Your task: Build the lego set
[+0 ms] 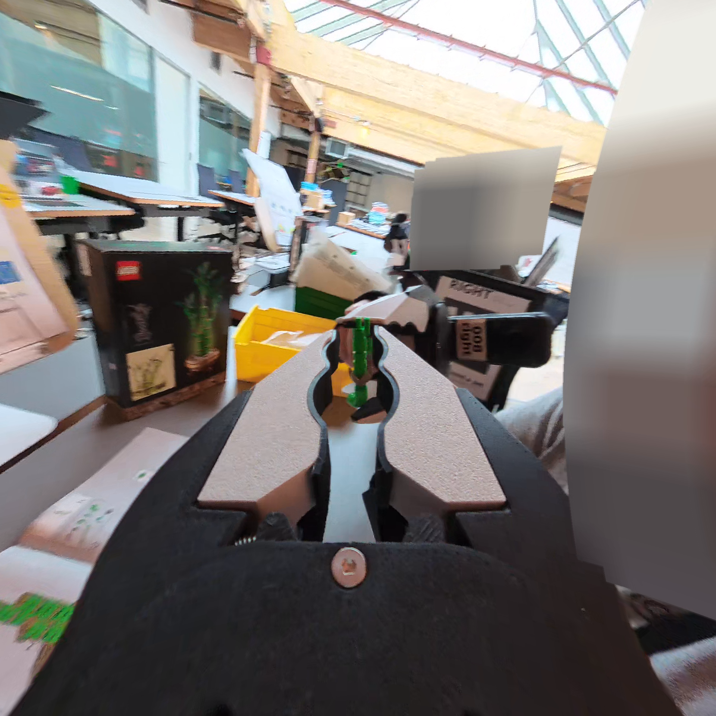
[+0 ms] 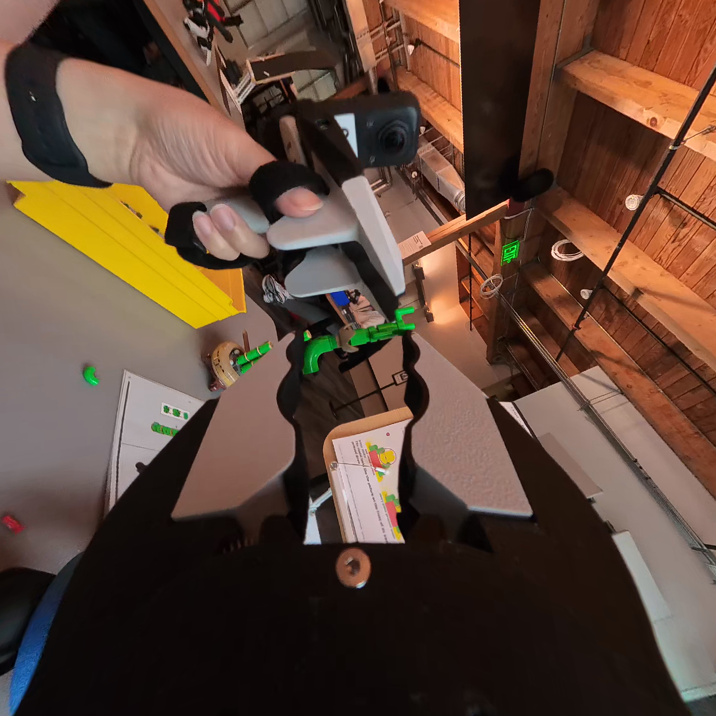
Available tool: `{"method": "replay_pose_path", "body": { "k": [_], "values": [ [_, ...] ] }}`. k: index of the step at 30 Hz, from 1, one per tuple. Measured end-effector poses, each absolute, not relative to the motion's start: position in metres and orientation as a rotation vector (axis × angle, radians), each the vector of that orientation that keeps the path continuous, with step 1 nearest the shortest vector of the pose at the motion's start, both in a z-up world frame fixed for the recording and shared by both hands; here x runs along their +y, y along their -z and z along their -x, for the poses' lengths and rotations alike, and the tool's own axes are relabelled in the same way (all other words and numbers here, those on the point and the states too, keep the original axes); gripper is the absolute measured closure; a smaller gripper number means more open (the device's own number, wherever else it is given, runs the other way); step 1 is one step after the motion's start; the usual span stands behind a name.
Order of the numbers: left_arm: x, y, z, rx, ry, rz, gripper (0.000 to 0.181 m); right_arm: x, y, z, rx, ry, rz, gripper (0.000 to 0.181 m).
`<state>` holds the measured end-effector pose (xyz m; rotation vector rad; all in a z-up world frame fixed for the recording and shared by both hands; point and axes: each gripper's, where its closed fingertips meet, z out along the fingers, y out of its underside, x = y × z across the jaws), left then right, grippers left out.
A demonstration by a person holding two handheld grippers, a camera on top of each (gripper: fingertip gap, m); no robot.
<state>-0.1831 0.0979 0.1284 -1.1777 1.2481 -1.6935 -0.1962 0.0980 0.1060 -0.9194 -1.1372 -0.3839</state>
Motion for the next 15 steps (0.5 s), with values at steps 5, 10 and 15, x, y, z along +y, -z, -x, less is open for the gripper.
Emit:
{"method": "replay_pose_path", "body": {
  "k": [5, 10, 15],
  "values": [
    [0.099, -0.124, 0.180, 1.245, 1.656, 1.237, 0.167, 0.104, -0.101, 0.196, -1.147, 0.435, 0.940, 0.132],
    [0.102, -0.120, 0.175, 1.248, 1.628, 1.249, 0.177, 0.108, -0.098, 0.195, -1.152, 0.453, 0.958, 0.129],
    [0.106, -0.114, 0.173, 1.252, 1.558, 1.288, 0.181, 0.112, -0.098, 0.191, -1.132, 0.468, 0.979, 0.142]
  ]
}}
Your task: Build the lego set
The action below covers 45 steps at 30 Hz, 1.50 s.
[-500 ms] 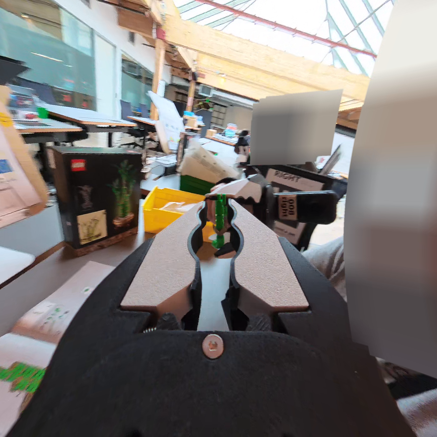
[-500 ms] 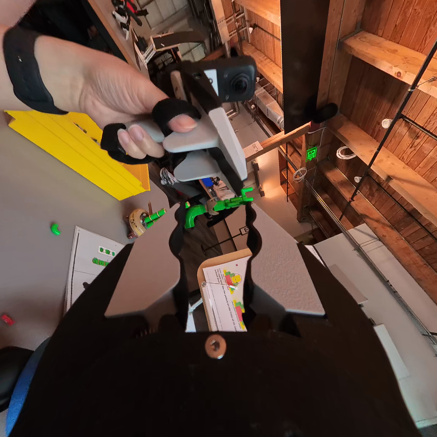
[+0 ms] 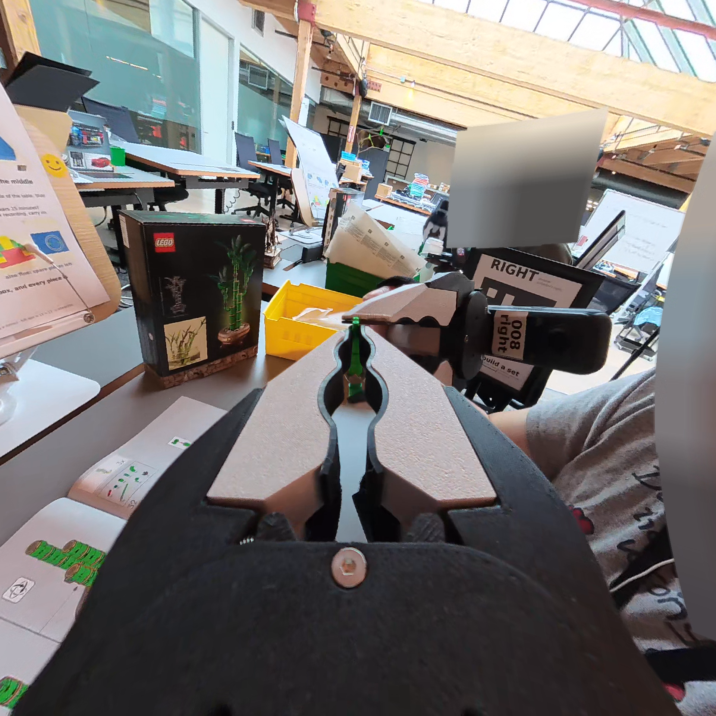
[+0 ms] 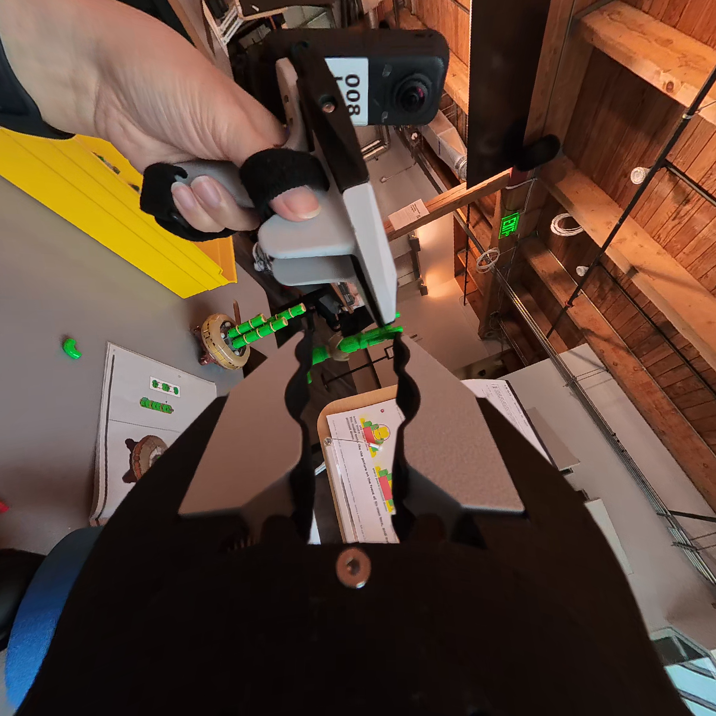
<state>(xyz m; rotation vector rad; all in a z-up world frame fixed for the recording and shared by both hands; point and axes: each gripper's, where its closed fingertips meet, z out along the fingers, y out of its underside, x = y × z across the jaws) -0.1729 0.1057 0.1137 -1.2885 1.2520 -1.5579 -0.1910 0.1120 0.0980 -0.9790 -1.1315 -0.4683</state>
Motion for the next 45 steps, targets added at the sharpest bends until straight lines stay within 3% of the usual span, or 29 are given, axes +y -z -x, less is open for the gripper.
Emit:
{"method": "replay_pose_path", "body": {
  "k": [5, 11, 22, 45],
  "values": [
    [0.107, -0.113, 0.172, 1.237, 1.568, 1.293, 0.181, 0.112, -0.098, 0.190, -1.124, 0.415, 1.003, 0.140],
    [0.117, -0.113, 0.178, 1.191, 1.594, 1.324, 0.181, 0.117, -0.086, 0.193, -1.173, 0.408, 1.052, 0.123],
    [0.118, -0.100, 0.176, 1.239, 1.606, 1.414, 0.181, 0.121, -0.078, 0.192, -1.203, 0.452, 1.071, 0.131],
    [0.122, -0.090, 0.174, 1.245, 1.557, 1.480, 0.181, 0.129, -0.068, 0.190, -1.220, 0.475, 1.113, 0.130]
  ]
}}
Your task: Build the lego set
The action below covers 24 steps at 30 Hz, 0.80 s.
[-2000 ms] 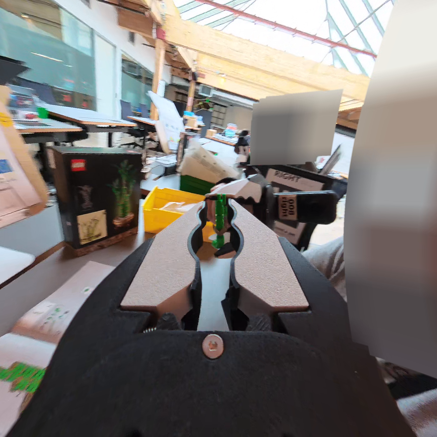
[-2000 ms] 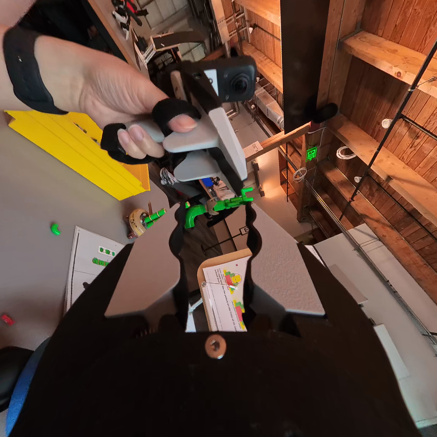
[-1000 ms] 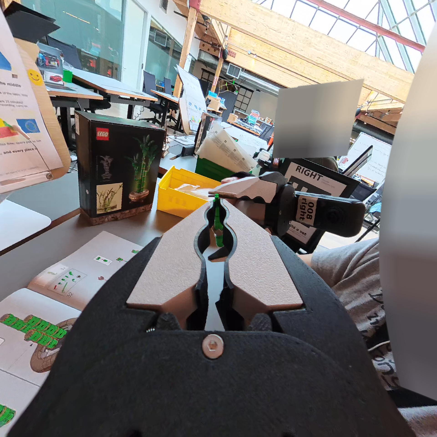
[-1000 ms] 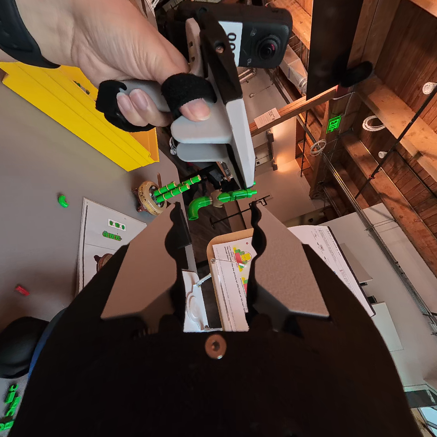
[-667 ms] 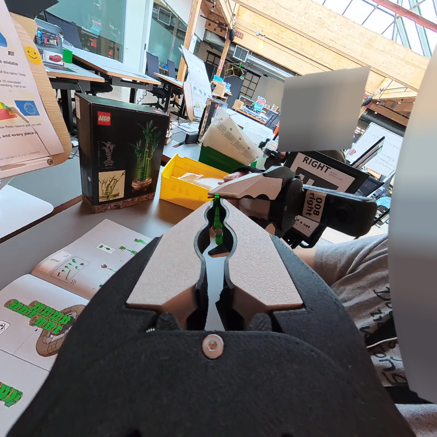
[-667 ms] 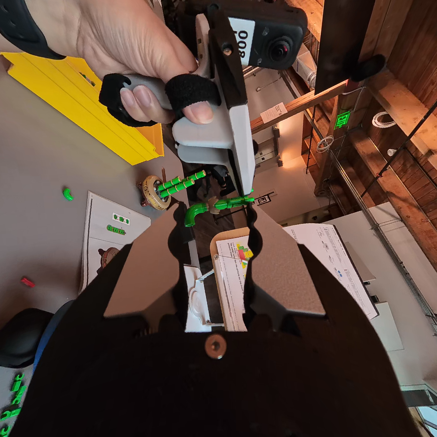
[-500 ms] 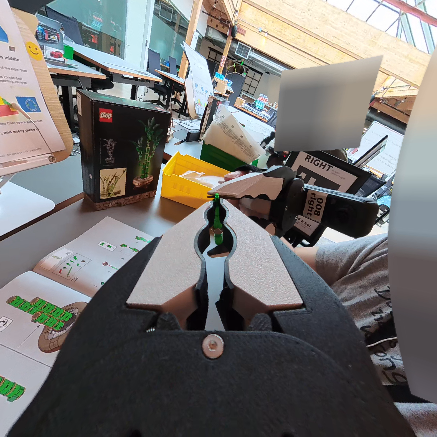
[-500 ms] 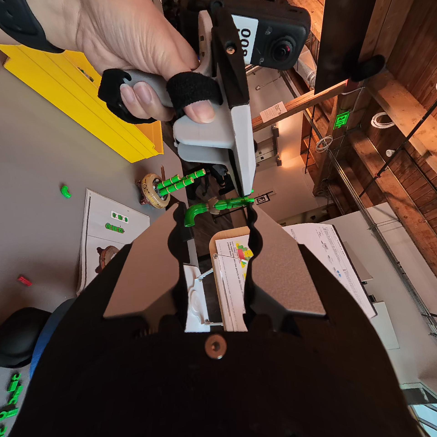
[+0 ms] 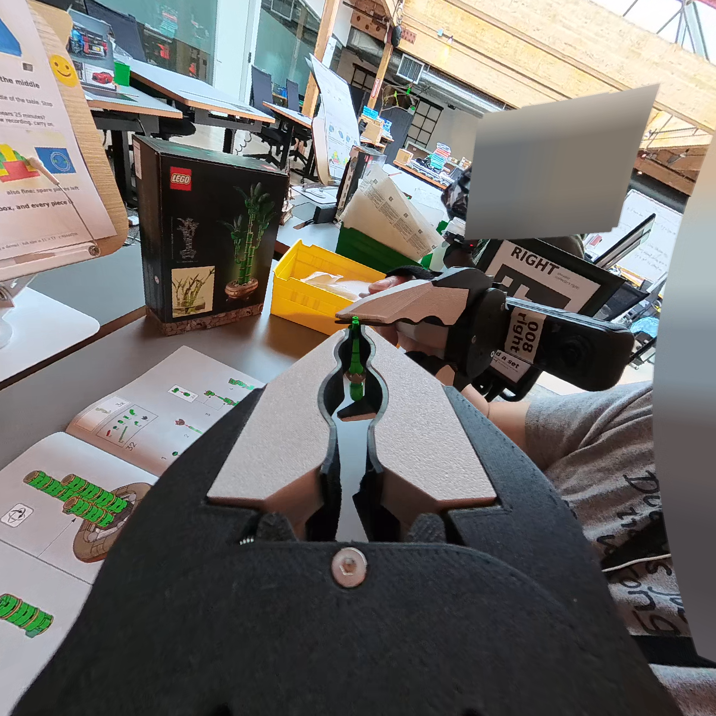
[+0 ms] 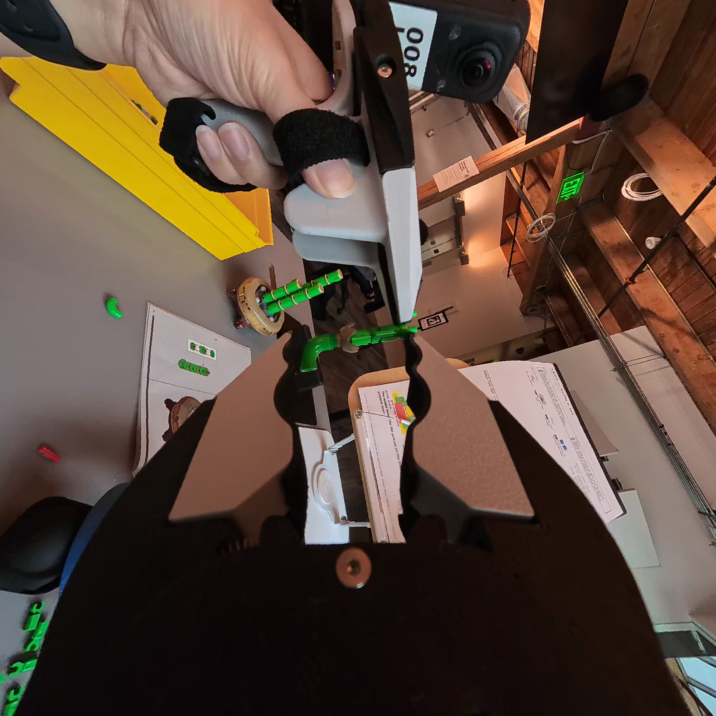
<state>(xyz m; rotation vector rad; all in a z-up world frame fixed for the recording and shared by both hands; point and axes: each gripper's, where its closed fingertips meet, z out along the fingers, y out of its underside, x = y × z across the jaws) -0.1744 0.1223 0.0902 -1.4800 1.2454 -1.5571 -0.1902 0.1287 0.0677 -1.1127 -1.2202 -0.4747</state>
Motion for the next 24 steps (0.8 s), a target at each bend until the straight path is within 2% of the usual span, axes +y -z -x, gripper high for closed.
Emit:
{"method": "replay_pose_path", "body": {
  "k": [24],
  "values": [
    [0.1221, -0.0926, 0.1748, 1.243, 1.554, 1.462, 0.181, 0.1276, -0.0707, 0.1919, -1.200, 0.436, 1.111, 0.130]
  ]
}}
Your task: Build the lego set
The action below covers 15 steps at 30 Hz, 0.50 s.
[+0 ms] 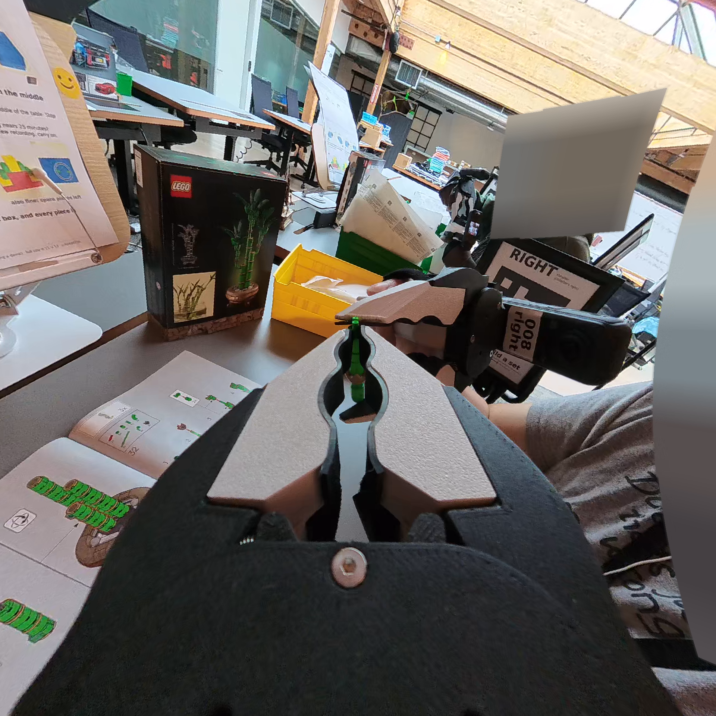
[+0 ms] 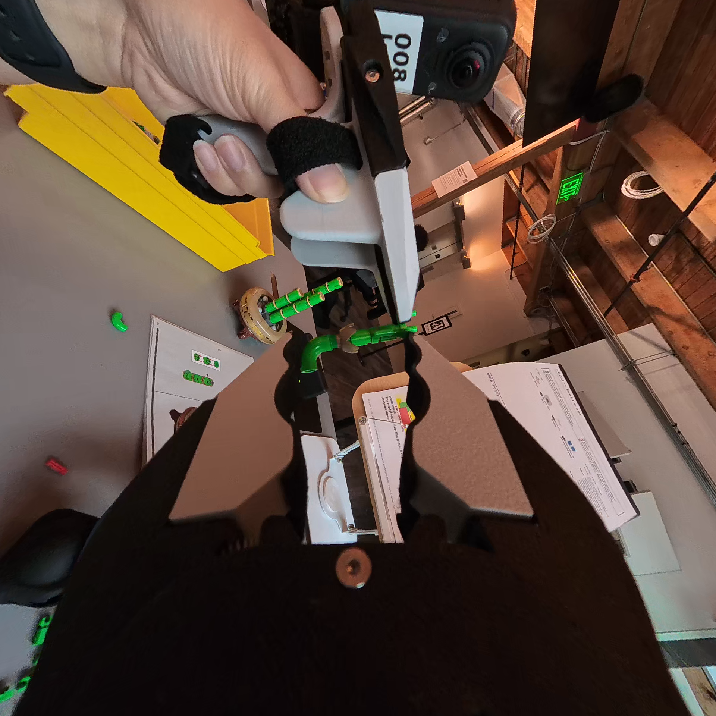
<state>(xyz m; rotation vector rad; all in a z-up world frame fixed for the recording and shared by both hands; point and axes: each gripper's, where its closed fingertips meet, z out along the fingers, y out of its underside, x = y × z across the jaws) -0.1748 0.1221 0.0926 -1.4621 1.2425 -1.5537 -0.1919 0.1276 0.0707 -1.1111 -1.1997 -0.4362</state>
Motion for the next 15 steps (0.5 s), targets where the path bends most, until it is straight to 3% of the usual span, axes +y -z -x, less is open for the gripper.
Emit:
{"method": "replay_pose_path", "body": {
  "k": [15],
  "values": [
    [0.1222, -0.0939, 0.1742, 1.234, 1.572, 1.454, 0.181, 0.1290, -0.0716, 0.1913, -1.196, 0.475, 1.097, 0.131]
  ]
}}
